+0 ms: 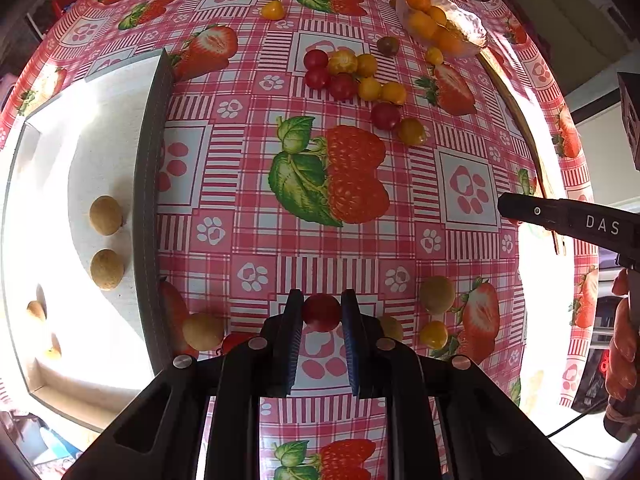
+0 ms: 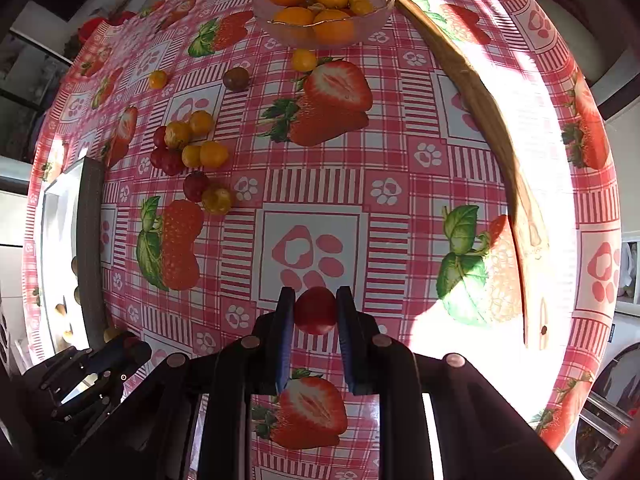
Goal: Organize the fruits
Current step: 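Grasp a red cherry tomato with the left tool while the right grasps another red tomato, then carry both red tomatoes into the white tray and open both tools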
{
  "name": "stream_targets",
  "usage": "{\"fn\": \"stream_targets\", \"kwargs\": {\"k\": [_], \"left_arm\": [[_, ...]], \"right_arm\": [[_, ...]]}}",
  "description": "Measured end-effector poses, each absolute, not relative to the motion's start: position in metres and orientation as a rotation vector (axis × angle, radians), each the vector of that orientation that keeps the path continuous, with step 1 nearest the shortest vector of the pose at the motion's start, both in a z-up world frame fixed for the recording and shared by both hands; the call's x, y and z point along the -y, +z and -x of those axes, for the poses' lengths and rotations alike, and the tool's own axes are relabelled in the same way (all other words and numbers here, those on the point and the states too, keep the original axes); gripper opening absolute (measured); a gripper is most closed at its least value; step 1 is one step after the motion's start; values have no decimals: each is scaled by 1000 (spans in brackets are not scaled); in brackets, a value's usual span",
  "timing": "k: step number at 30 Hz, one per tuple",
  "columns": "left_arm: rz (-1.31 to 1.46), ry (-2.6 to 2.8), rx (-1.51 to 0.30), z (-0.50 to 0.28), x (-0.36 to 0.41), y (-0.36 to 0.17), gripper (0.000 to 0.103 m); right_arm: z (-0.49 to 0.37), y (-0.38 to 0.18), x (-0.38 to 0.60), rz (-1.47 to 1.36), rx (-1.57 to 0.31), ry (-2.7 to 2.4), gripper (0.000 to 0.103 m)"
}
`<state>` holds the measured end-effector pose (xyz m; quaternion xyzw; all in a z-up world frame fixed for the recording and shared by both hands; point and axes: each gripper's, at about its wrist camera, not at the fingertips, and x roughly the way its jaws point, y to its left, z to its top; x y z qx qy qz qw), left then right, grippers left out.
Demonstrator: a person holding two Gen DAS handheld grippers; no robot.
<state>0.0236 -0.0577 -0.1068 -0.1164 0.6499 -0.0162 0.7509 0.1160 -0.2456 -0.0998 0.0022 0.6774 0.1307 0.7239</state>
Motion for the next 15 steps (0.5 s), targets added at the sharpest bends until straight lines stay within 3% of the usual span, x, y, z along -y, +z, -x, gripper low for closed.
{"fn": "stream_targets", "kwargs": {"k": [15], "left_arm": [[306, 31, -1352, -10, 10, -86, 21]], "right_arm": [[-104, -81, 204, 50, -1477, 344, 23]]}}
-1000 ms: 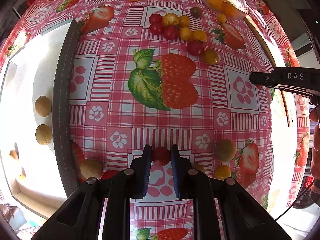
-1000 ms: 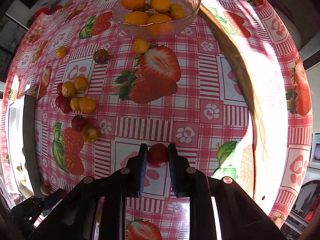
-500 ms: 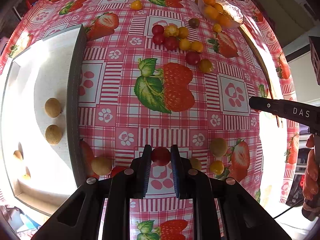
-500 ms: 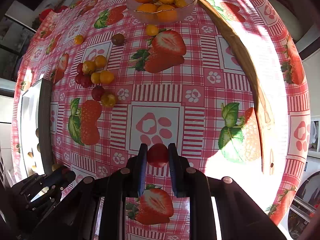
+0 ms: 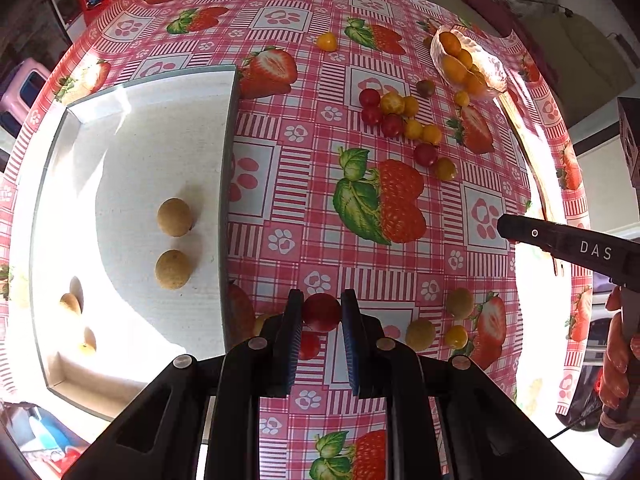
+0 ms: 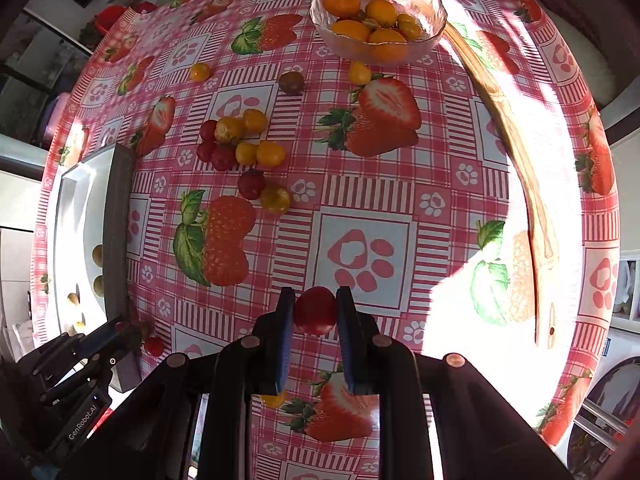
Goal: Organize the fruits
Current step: 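Carry both red tomatoes into the white tray and open both tools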
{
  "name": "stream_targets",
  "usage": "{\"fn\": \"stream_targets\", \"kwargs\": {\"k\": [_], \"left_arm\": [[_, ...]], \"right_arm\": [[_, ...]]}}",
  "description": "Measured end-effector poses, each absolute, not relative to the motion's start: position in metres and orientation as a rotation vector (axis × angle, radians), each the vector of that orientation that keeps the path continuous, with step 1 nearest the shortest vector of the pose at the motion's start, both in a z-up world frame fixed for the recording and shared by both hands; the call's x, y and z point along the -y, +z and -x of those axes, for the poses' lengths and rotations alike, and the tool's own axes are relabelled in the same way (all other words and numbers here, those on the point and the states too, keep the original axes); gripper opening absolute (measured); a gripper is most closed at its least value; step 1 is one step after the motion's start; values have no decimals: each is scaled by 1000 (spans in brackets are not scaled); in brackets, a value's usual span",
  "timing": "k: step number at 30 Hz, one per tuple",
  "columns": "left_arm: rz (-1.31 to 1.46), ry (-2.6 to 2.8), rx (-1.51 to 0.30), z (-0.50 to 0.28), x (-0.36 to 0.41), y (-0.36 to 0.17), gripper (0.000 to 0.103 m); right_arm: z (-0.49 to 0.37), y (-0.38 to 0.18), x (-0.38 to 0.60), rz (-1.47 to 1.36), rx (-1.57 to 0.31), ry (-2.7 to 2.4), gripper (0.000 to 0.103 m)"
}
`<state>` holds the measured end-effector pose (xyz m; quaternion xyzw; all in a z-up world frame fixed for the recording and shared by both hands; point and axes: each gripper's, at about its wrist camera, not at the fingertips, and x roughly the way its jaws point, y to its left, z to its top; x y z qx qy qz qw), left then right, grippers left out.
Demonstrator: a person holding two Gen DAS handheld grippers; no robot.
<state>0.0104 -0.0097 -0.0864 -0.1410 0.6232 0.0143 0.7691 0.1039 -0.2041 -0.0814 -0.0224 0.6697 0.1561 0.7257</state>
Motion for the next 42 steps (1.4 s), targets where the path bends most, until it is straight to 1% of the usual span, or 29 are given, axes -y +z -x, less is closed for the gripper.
{"fn": "stream_targets", "kwargs": {"k": [12, 27, 36, 42], "left_arm": [[367, 138, -1313, 7, -49, -81, 21], [405, 323, -1272, 19, -143, -89, 21], [408, 365, -1283, 4, -174, -109, 21], [386, 365, -1315, 1, -178, -124, 21]], "right_arm": [[-97, -69, 135, 119, -1455, 446, 23], [-96, -66, 17, 196, -1442, 612, 23], [-104, -87, -51, 226, -1478, 669, 23], [-112, -109, -70, 231, -1523, 650, 23]]}}
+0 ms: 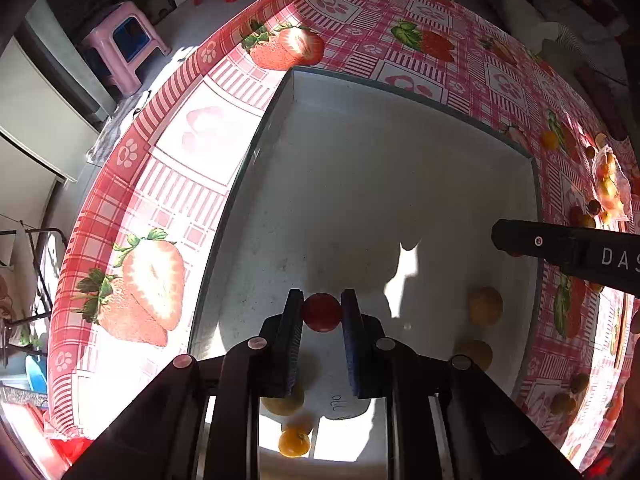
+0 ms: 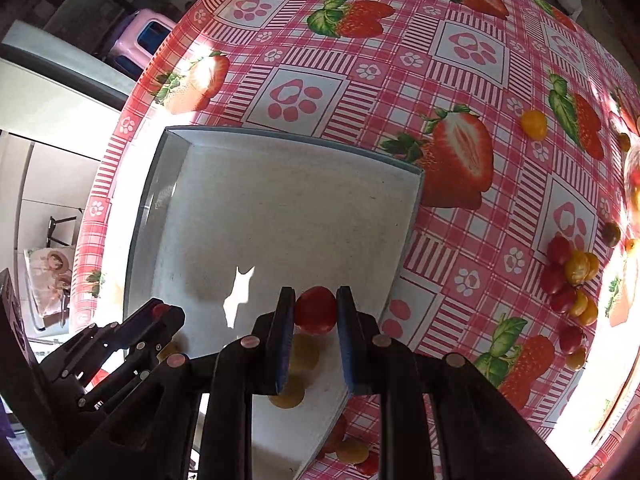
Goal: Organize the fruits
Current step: 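Carry both red tomatoes into the white tray and open both tools, then move both open tools back toward the fruits on the tablecloth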
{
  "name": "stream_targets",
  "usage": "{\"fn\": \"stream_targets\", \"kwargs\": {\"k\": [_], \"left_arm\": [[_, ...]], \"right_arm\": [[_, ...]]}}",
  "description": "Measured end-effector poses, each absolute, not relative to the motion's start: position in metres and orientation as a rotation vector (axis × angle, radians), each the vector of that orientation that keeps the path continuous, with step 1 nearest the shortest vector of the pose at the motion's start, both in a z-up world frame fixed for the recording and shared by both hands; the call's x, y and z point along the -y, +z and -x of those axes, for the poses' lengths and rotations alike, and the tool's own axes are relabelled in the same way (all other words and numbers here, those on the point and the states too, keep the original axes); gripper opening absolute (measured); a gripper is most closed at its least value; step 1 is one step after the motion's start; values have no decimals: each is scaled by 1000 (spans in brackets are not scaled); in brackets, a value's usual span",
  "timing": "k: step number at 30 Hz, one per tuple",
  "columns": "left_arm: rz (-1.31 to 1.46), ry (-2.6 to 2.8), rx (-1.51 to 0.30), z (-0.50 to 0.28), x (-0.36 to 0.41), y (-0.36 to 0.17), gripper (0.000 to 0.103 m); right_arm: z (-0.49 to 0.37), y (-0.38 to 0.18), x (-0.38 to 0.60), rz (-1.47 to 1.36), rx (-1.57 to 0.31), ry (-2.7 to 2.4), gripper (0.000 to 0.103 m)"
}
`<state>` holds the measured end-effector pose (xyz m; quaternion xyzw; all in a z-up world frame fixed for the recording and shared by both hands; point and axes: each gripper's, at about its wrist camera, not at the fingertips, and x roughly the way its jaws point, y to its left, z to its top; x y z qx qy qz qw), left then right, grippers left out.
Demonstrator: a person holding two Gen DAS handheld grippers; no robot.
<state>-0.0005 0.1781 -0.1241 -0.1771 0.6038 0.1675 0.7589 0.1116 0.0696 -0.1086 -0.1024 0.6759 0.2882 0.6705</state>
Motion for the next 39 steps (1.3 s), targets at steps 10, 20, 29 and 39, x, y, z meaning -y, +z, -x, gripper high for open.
{"fn": "stream_targets", "kwargs": {"k": [10, 20, 29, 39], "left_arm": [[356, 353, -1344, -2, -175, -137, 22], [335, 369, -1359, -8, -170, -137, 47], [290, 383, -1329, -6, -163, -128, 84], [239, 342, -1304, 1, -138, -107, 84]], "right_arm": [[-117, -135, -81, 282, -1544, 617, 25], [-121, -134, -96, 285, -1556, 637, 40], [-125, -112, -89, 180, -1504, 695, 84], [-135, -77, -34, 95, -1453, 642, 85]]}}
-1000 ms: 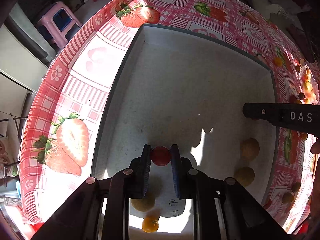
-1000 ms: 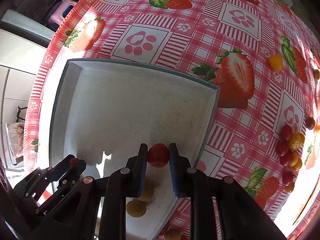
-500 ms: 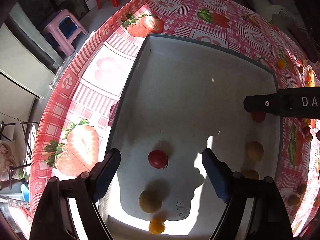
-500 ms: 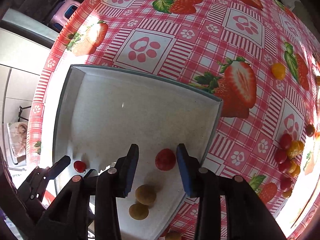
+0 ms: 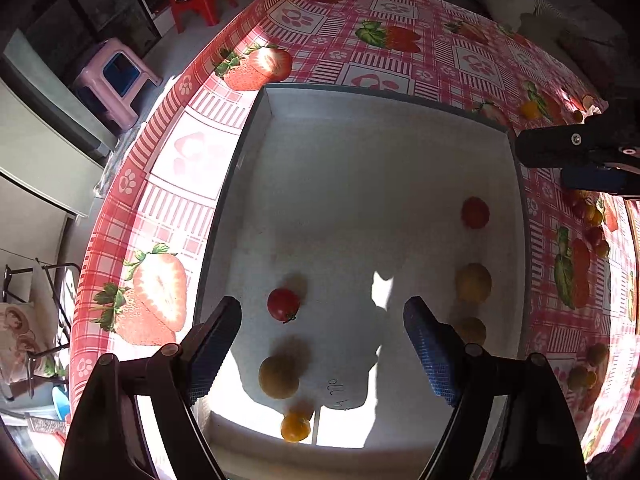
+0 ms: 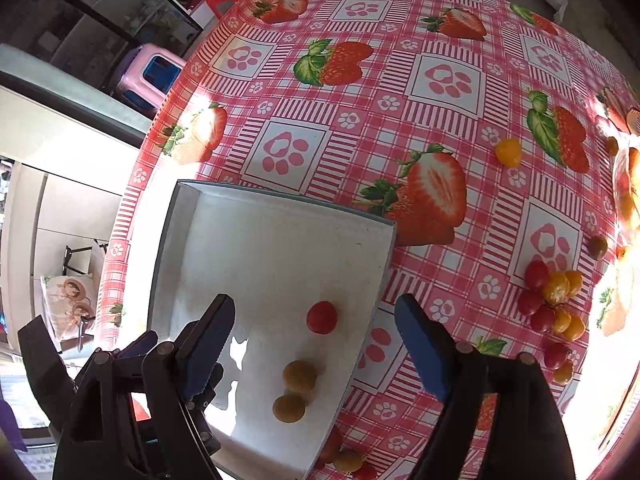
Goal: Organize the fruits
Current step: 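Move both open tools back toward the fruits on the tablecloth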
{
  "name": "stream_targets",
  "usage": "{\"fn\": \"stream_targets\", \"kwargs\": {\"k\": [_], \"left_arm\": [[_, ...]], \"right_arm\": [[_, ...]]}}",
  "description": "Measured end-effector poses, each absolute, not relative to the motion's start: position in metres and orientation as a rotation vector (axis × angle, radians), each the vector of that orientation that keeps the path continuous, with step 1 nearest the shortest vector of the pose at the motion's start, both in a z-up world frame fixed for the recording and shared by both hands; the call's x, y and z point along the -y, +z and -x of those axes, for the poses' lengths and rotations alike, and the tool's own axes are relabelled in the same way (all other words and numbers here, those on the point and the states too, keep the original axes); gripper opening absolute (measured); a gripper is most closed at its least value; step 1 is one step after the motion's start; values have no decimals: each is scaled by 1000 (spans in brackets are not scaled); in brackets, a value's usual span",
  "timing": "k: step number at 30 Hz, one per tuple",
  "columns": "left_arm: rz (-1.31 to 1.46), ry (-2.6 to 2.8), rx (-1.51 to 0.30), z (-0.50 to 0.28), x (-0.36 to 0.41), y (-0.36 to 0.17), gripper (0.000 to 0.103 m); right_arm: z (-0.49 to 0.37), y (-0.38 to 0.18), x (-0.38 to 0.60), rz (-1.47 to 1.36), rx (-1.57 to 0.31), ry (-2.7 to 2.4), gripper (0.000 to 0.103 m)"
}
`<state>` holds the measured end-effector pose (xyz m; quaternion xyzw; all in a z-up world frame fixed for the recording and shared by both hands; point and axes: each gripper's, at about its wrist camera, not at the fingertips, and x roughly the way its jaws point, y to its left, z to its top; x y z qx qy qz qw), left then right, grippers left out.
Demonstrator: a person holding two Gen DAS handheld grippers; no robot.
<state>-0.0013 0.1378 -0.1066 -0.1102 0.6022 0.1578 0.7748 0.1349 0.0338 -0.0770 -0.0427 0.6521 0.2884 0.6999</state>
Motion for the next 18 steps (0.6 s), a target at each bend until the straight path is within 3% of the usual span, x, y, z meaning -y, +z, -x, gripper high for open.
{"fn": "stream_targets", "kwargs": {"k": [18], "left_arm": [[47, 71, -1286, -4, -14, -74, 84]], "right_arm": [[-117, -99, 140, 45, -1550, 363, 85]]}}
